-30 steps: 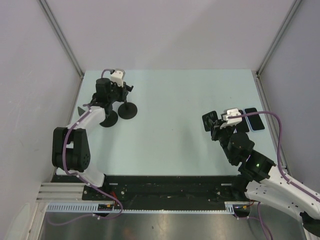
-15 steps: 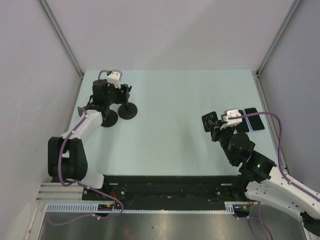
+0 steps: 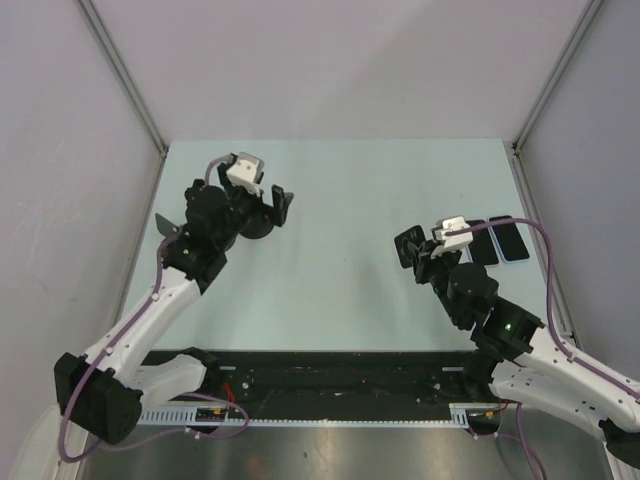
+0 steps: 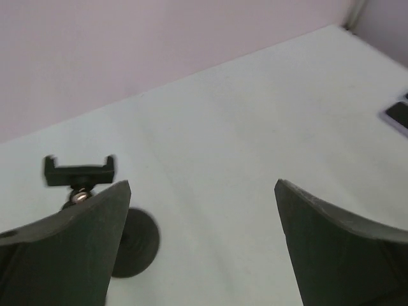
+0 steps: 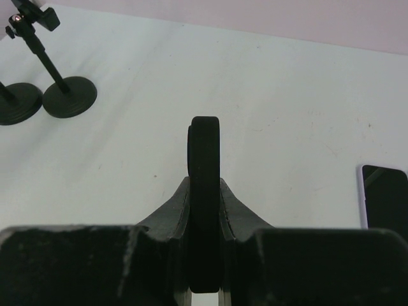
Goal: Remove the phone from the phone stand
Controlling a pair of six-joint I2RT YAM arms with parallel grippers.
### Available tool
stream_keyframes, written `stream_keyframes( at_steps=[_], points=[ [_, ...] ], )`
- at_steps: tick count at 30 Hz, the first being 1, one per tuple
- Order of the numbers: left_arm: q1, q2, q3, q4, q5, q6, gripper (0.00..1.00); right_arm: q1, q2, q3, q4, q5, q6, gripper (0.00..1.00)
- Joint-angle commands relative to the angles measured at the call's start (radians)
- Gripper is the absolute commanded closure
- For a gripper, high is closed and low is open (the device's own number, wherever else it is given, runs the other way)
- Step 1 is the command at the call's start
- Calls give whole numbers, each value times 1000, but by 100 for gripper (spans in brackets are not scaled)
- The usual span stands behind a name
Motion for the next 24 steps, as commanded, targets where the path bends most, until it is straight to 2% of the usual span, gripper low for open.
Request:
stream_keyframes(
  at_steps=[1,5,8,14,21,24],
  points=[
    [-193,-78,-55,33,-112,10,0,4,10,63,57,-21,64,100],
    [-387,-101,-101,96,-207,61,0,3,30,107,13,-32,110,100],
    [-596,-74,-131,159,-291,139,0,3,56,139,-34,-39,150,100],
    [-835,35,-154,314,-422,269,0,-9,81,196,-102,-36,254,100],
    [-933,277,-76,443,-517,340,0,-29,96,224,-153,-84,346,100],
    [-970,374,-30,521,-613,386,0,-39,93,227,-168,-110,388,100]
  ],
)
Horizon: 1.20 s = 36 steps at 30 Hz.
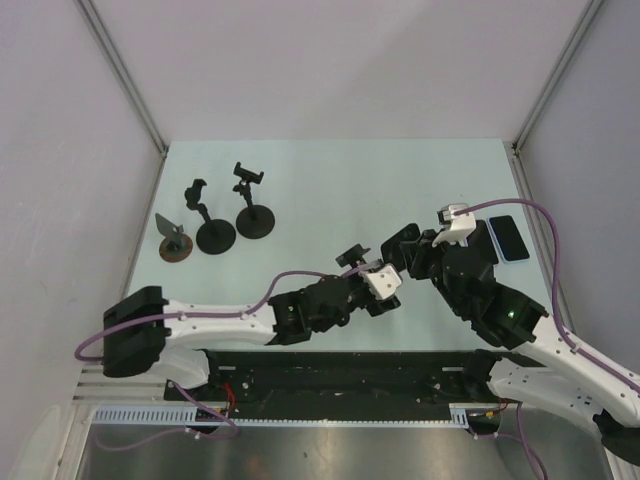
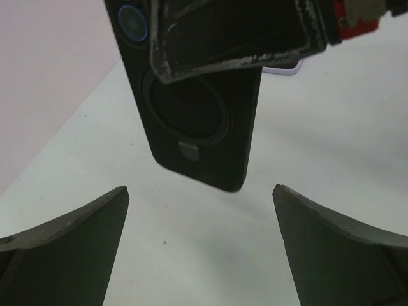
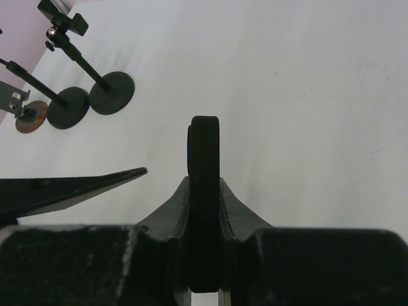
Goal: Remove the phone from the phone stand
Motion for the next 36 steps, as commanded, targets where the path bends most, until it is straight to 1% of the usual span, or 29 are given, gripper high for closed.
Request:
stream_keyframes(
  at_steps=[1,5,9,10,13,14,15,18,19,21,22,24,25,26,27,28,29,30,31,32,34,35,36],
  points=[
    [-45,120,102,184,-205,127,0,-14,-12,65,24,-42,98,100],
    [-64,212,135,256,-325,134,0,-25,-19,65,13,-60,132,100],
    [-70,257,152,295,-353,132,0,-33,-24,65,12,-74,159,100],
    [-70,261,153,311,-359,132,1,-34,-24,64,12,-80,172,100],
    [-70,283,153,345,-381,134,7,-36,-24,64,15,-91,185,100],
    [-70,289,152,354,-385,134,12,-37,-25,64,15,-92,190,100],
    [-70,290,150,368,-391,132,14,-37,-26,64,16,-95,196,100],
    [-70,290,133,379,-392,117,31,-40,-27,64,16,-88,207,100],
    [-70,289,129,381,-389,112,43,-42,-29,64,18,-88,210,100],
    [-70,280,116,384,-384,98,54,-43,-35,64,26,-85,204,99],
    [-70,278,112,384,-384,95,64,-45,-39,65,32,-85,202,98],
    [-70,264,103,385,-379,88,72,-46,-47,65,36,-82,196,92],
    [-70,258,98,385,-373,83,82,-46,-50,64,44,-80,193,88],
    [-70,252,93,384,-372,78,86,-48,-55,64,50,-82,193,83],
    [-70,245,84,384,-367,69,90,-49,-56,64,53,-85,181,75],
    [-70,232,80,384,-358,63,99,-49,-61,65,65,-86,176,71],
    [-70,226,75,384,-353,59,100,-51,-61,65,69,-89,169,67],
    [-70,220,66,384,-350,48,99,-52,-62,64,73,-91,163,56],
    [-70,205,61,382,-346,43,100,-51,-68,65,78,-92,158,50],
    [-70,195,57,382,-339,25,100,-52,-70,64,82,-95,152,39],
    [-67,174,32,382,-323,8,100,-54,-85,64,95,-95,124,29],
    [-65,153,23,381,-298,-1,100,-56,-91,64,99,-95,112,21],
    [-61,143,11,374,-289,-26,100,-57,-99,64,102,-97,95,16]
  ],
)
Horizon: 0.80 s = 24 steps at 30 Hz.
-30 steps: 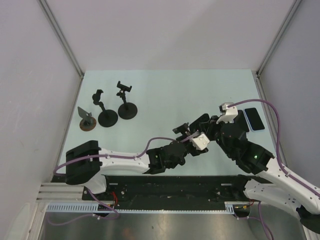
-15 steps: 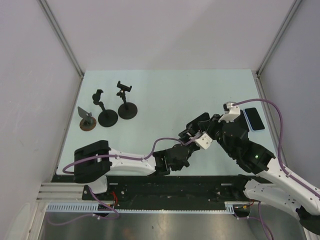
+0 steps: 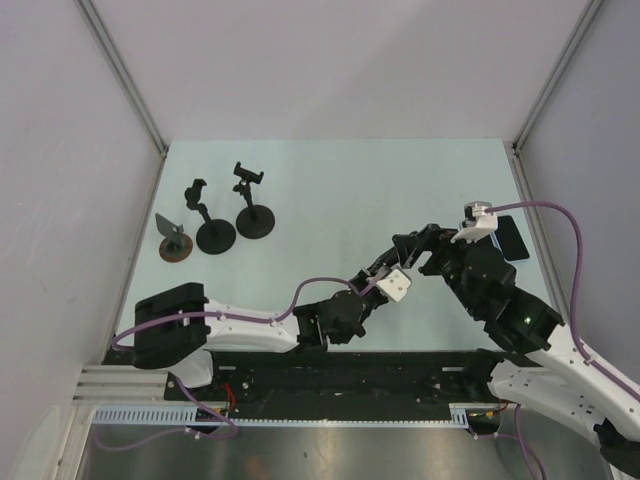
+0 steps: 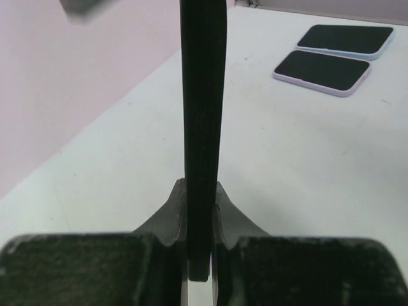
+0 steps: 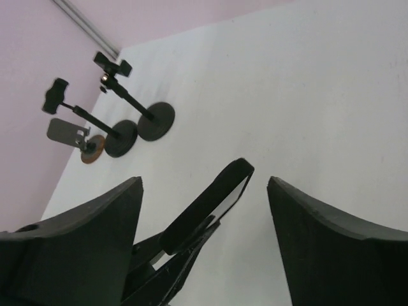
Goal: Remove the phone from the phone stand
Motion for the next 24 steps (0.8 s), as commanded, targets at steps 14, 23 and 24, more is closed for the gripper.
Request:
stream_keyframes(
  at_steps=[14,23,24],
  points=[
    [294,-311,-127,-116,792,-688,100,-10,-146,-99,316,-242,-371,0],
    [339,-351,-141,-111,941,-801,100,12,-22,-137,427,-212,-380,0],
    [340,-351,-141,-111,943,-804,100,18,-11,-138,436,-194,-379,0]
  ],
)
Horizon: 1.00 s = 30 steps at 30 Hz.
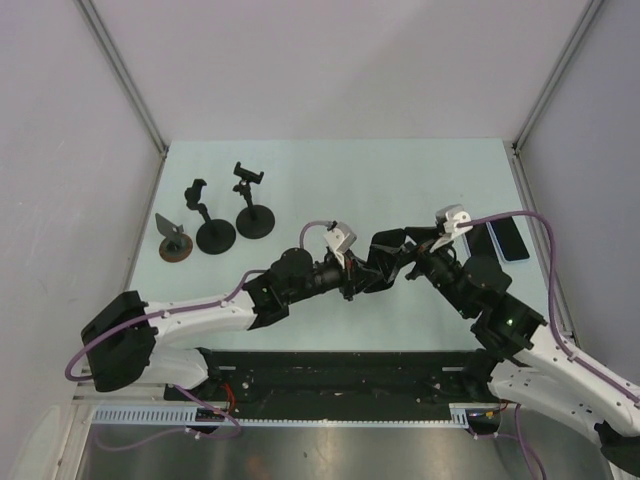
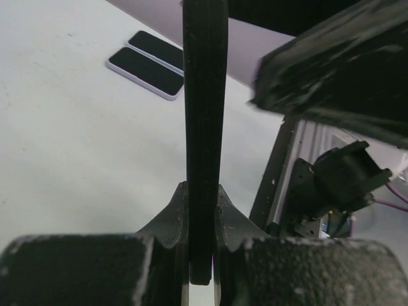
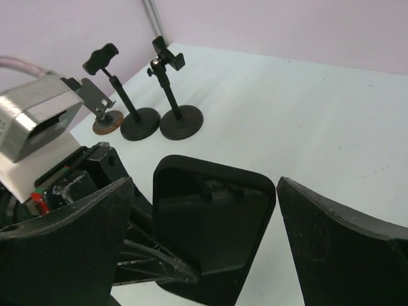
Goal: Remove the phone from the phone stand
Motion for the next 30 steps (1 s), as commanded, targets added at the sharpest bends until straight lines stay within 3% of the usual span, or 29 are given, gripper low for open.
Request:
stream_keyframes(
  at_steps=[1,13,17,30],
  points=[
    [15,-59,3,82,90,-90,100,28,31,-6,109,43,-27,0],
    [21,-70,-8,86,3,-133,100,168,155,-10,106,259,7,0],
    [23,-82,-16,86,-20,-138,99,187,177,-10,96,320,27,5],
    [26,-116,-37,90,-54,-155,100,188,220,-10,66,321,90,9]
  ],
)
